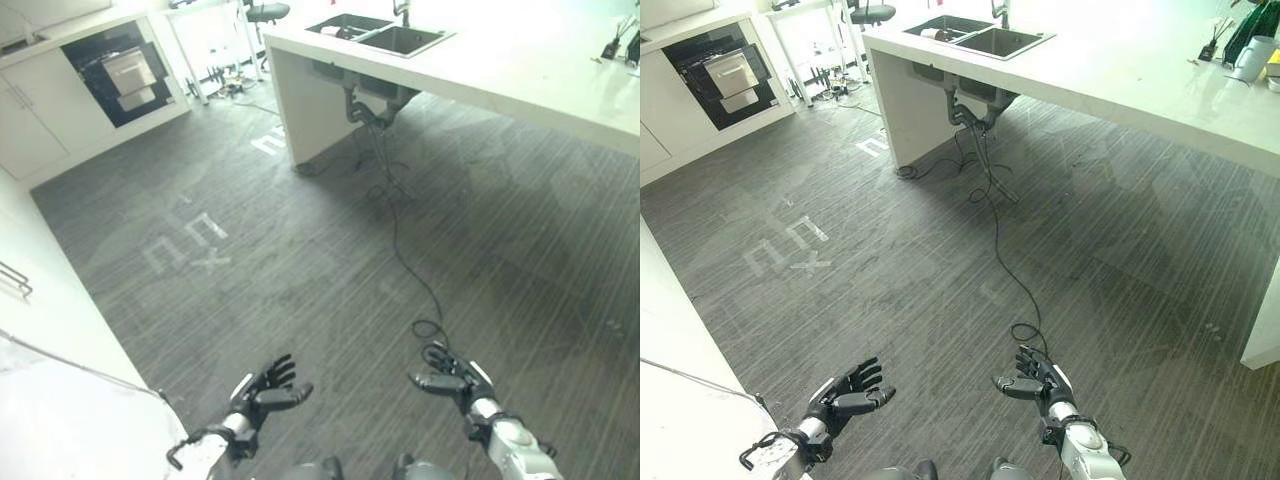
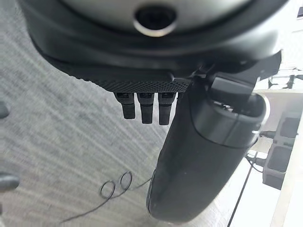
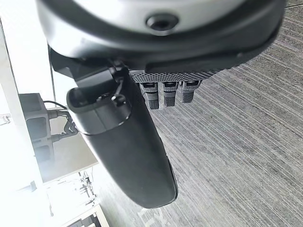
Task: Place the dishes in the dishwasher.
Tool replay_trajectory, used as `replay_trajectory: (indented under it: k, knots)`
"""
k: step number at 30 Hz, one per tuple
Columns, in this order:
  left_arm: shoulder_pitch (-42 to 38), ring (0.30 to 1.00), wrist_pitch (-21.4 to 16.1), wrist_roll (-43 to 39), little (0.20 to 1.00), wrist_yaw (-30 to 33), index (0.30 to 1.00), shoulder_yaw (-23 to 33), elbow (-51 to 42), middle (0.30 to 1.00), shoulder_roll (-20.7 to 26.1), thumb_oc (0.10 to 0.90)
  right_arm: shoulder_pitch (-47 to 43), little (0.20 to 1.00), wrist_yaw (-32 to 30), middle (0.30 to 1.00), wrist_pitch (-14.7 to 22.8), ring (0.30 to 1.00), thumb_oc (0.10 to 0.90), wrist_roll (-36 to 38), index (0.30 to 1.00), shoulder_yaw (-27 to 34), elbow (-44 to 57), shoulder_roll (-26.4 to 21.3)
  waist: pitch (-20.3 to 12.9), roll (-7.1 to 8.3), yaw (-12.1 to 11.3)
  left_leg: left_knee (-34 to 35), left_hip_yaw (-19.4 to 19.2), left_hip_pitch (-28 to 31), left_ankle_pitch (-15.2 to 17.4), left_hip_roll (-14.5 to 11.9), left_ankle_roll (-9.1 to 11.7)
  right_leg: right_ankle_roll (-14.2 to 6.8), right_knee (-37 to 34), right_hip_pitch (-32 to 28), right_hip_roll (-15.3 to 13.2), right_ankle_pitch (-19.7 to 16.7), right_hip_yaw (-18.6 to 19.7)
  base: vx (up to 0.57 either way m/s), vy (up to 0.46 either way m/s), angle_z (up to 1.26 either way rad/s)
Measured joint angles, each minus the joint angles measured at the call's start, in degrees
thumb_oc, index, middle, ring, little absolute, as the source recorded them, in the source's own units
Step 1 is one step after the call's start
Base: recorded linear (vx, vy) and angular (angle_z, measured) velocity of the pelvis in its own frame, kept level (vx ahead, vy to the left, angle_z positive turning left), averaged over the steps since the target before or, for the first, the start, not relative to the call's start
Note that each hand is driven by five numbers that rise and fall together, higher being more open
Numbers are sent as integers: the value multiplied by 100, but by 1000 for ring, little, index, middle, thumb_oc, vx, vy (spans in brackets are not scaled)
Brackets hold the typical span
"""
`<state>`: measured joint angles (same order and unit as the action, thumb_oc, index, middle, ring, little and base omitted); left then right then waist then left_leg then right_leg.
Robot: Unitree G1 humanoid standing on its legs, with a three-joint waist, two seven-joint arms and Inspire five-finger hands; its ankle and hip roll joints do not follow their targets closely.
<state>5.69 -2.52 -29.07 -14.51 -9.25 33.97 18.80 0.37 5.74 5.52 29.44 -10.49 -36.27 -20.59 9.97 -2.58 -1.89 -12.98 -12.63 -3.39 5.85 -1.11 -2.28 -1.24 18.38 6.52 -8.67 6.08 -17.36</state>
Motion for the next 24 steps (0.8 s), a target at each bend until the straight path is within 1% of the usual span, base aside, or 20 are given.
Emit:
replay_trajectory:
  k: [4, 8, 9, 11, 12, 13, 15, 16, 18, 21, 22, 23, 24]
  knots:
    - [-6, 900, 24, 1, 900, 5, 900, 0, 136, 900, 0, 800, 1, 900, 0, 900, 9, 900, 800, 0, 900, -8, 0, 8, -9, 16, 4, -32, -3, -3, 1, 0, 0, 0, 11, -4, -5, -3, 10, 0, 0, 0]
    - [18, 900, 82, -10, 900, 148, 900, 39, 148, 900, -4, 800, 121, 900, 0, 900, 9, 900, 800, 0, 900, -7, 1, 16, -16, 26, 0, -69, 2, -29, 4, 1, -1, -4, 15, 0, -9, -10, 11, 9, 28, 1]
    - [49, 900, 115, -211, 900, 306, 900, 60, 153, 900, -17, 800, 256, 900, 6, 900, 7, 900, 800, 0, 900, -7, 0, 51, -30, 53, 0, -80, 3, -51, 5, 1, -2, -3, 21, 20, -11, -14, 10, 9, 56, 0]
    - [120, 900, 120, -231, 900, 416, 900, 72, 167, 900, -52, 800, 430, 900, 27, 900, 6, 900, 800, -3, 900, -7, -4, 137, -70, 120, 5, -83, -4, -59, 10, 8, -1, -3, 31, 36, -20, -13, 19, 15, 75, -3]
    - [133, 900, 79, -226, 900, 477, 900, 212, 441, 900, -253, 800, 442, 900, 174, 900, 4, 900, 800, -3, 900, -3, -177, 177, -111, 164, 2, -97, -22, -59, 27, 8, -6, -5, 30, 38, -23, -19, 24, 34, 113, -3]
    - [163, 900, 88, -224, 900, 536, 900, 228, 681, 900, -393, 800, 451, 900, 256, 900, -58, 900, 800, -4, 900, -8, -297, 211, -143, 218, -4, -124, -19, -73, 51, 15, -16, -12, 31, 35, -36, -18, 21, 29, 107, -1]
    - [248, 900, 97, -212, 900, 533, 900, 218, 713, 900, -416, 800, 441, 900, 287, 900, -58, 900, 800, -3, 900, -3, -296, 211, -148, 231, -16, -181, -10, -100, 81, 17, -49, -27, 29, 33, -43, -30, 15, 23, 106, 3]
    - [263, 900, 98, -212, 900, 537, 900, 220, 713, 900, -411, 800, 438, 900, 311, 900, -58, 900, 800, -1, 900, 1, -295, 209, -150, 233, -30, -196, -6, -105, 87, 25, -58, -33, 28, 31, -53, -34, 13, 21, 105, 5]
    - [228, 900, 96, -212, 900, 532, 900, 223, 712, 900, -402, 800, 422, 900, 394, 900, -58, 900, 800, -1, 900, 0, -295, 212, -158, 218, -127, -241, 3, -151, 100, 51, -81, -63, 18, 43, -85, -47, 5, 45, 170, 5]
    - [221, 900, 96, -206, 900, 515, 900, 227, 715, 900, -402, 800, 409, 900, 408, 900, -57, 900, 800, 1, 900, 2, -294, 225, -180, 182, -152, -309, 48, -163, 158, 106, -167, -126, -24, -23, -123, -51, -15, 71, 187, 8]
    - [210, 900, 95, -204, 900, 512, 900, 229, 714, 900, -398, 800, 402, 900, 406, 900, -57, 900, 800, 2, 900, 3, -293, 225, -186, 165, -149, -359, 52, -167, 191, 127, -190, -158, -82, -66, -127, -78, -26, 83, 293, 16]
    - [202, 900, 95, -202, 900, 509, 900, 229, 714, 900, -387, 800, 411, 900, 399, 900, -57, 900, 800, 2, 900, 3, -293, 234, -203, 127, -127, -512, 69, -213, 315, 127, -278, -215, -190, -169, -108, -128, -67, 53, 322, 13]
    - [194, 900, 94, -202, 900, 506, 900, 230, 715, 900, -386, 800, 429, 900, 397, 900, -56, 900, 800, 2, 900, 3, -291, 254, -222, 100, -110, -659, 57, -258, 409, 181, -331, -319, -205, -220, -100, -226, -94, 125, 318, 22]
